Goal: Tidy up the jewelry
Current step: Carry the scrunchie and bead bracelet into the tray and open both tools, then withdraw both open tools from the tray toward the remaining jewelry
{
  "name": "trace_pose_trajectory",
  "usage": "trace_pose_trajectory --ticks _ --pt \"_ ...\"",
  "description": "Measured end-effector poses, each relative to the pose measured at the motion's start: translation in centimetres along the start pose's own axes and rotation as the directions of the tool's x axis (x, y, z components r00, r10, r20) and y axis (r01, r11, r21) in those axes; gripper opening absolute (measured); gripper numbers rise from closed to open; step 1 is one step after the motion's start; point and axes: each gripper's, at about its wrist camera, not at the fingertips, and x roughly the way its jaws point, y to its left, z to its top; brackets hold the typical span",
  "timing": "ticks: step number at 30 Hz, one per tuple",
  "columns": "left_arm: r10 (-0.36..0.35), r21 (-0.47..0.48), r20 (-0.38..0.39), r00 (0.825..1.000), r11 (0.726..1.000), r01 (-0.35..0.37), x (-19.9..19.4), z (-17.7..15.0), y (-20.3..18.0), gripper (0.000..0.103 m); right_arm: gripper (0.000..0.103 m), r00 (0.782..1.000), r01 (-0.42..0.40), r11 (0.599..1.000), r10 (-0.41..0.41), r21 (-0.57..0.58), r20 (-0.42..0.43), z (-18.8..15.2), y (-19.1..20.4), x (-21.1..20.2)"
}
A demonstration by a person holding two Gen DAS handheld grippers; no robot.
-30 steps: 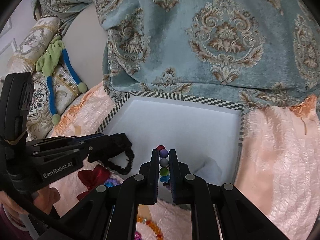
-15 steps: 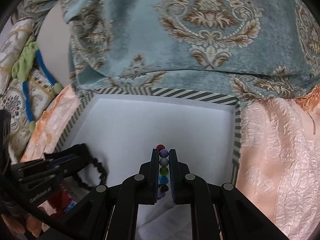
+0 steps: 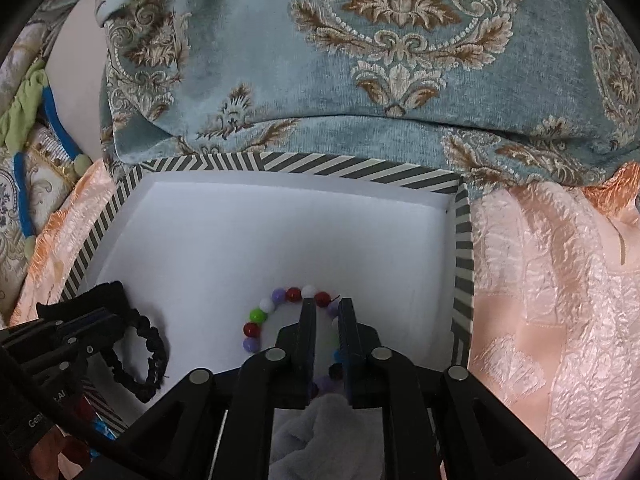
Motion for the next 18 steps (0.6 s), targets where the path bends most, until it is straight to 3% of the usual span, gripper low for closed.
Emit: trace_pose_trajectory --ticks 3,7,18 --pt "-0.003 -0.003 0.006 1.000 1.000 0.003 -0.2 -0.1 0.1 0.030 0.038 1.000 -0.010 1.000 0.009 0.009 0.014 -0.3 0.2 -0.7" --pt "-0.025 -0.023 0.012 1.000 0.999 0.025 -1.0 -0.4 0.2 0.046 0.040 0.999 -0.029 1.000 0.028 0.010 0.037 -0.8 0.8 -2.4" --pt "-0.077 -0.032 0.056 0.995 0.996 0.079 -5.9 -1.8 1.1 0.050 0.045 0.996 -0.079 0.997 0.079 -0.004 0.050 -3.7 2.4 -7.4"
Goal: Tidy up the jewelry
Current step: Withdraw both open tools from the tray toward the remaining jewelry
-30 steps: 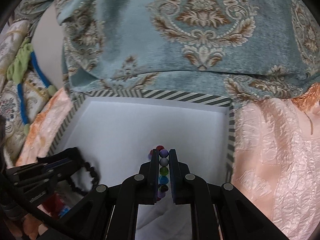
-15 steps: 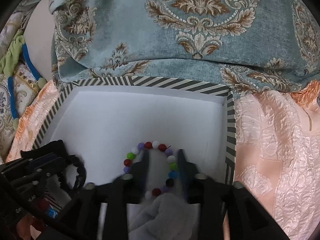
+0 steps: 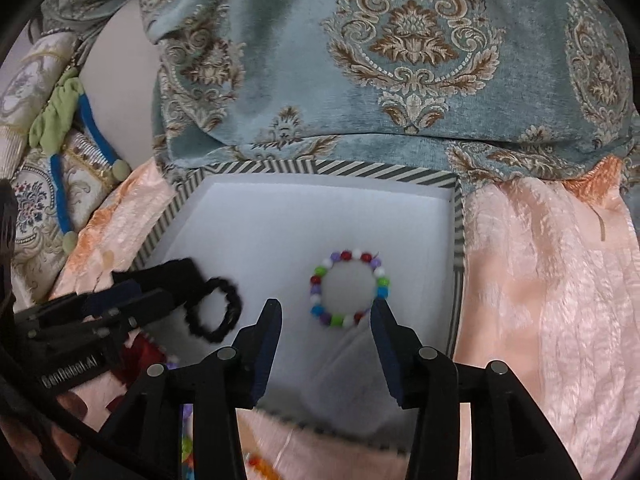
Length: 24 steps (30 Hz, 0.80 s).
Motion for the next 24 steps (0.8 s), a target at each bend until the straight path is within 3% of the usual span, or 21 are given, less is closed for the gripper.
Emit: trace_pose_trajectory --ticks 6,24 --pt "-0.059 -0.069 0.025 0.998 0.996 0.060 -3.9 -1.7 2.4 0.063 0.054 0.999 -0.043 0.999 0.043 -0.016 0.002 -2.8 1.5 -3.1" --pt "-0.036 -0.088 0.011 0.999 0.995 0.037 -9.5 -9.6 6.2 0.064 0.054 0.996 -0.082 0.994 0.080 -0.071 -0.033 -9.1 4.9 -7.1"
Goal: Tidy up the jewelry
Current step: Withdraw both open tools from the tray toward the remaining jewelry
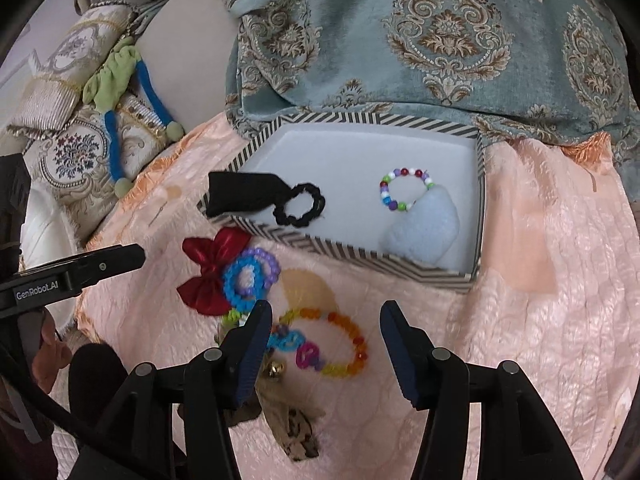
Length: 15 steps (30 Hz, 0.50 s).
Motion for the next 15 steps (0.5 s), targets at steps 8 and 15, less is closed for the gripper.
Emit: trace_pose_trajectory --ticks 8,15 --pt "-0.012 -0.051 -0.013 1.000 0.999 0.012 -0.3 -1.3 1.3 0.064 0.054 0.999 0.037 0.999 -0.037 -0.001 -0.031 -1.8 -1.3 1.1" --pt "-0.016 -0.068 -0.020 1.000 0.998 0.015 -0.2 -1.4 1.5 0.064 0.044 0.994 0.056 0.998 -0.056 -0.008 -0.092 -2.4 -2.1 4.7"
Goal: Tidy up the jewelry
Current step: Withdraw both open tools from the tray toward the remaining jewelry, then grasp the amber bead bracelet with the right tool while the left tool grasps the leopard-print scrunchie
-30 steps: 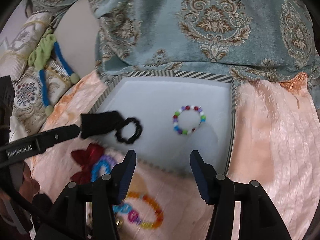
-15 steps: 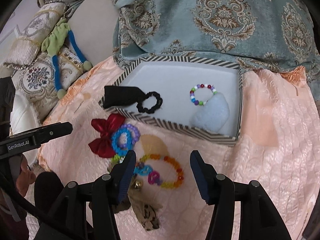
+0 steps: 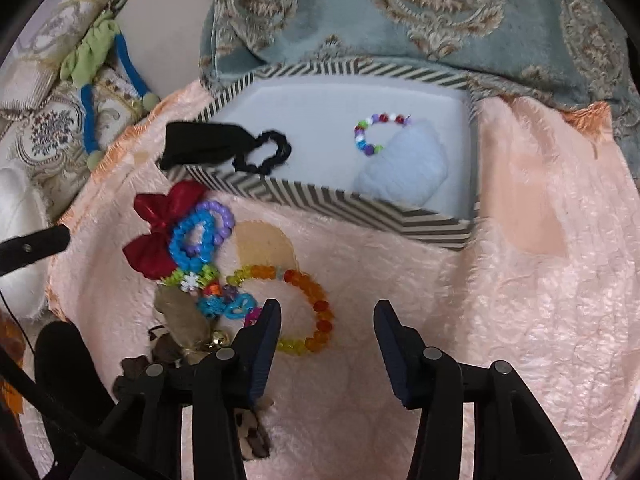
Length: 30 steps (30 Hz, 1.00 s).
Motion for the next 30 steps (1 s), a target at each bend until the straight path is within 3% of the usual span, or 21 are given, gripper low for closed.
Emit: trace_pose_trajectory --ticks 8,15,20,26,30 --pt "-0.023 0.037 -0.029 0.999 0.999 0.024 0.2 -0.6 -1.2 0.064 0.010 0.997 0.077 0.996 -0.077 -0.050 0.006 -0.2 -0.2 1.5" --pt "-0.072 0.140 -0.111 0.991 0.986 0.087 1.2 -3.1 -4.1 0.064 0.010 0.997 0.079 0.997 -0.080 0.023 0.009 -0.4 -2.9 0.6" --pt "-0.046 0.224 -0.182 0.982 0.971 0.087 3.3 -5.3 -6.1 0.064 0.010 0.999 0.047 0.997 -0.047 0.057 0.010 -0.3 -3.2 0.7" --pt "-0.031 0.254 -0.220 0.975 0.963 0.088 5.3 -6.5 -7.4 0.064 0.010 1.000 0.024 0.995 -0.025 0.093 0.009 -0.3 -3.5 0.9" --pt "-0.051 0.207 -0.242 0.969 0.973 0.103 6.6 -6.4 -7.2 0.064 0.010 0.999 0.035 0.997 -0.036 0.075 0.021 -0.4 -3.2 1.0"
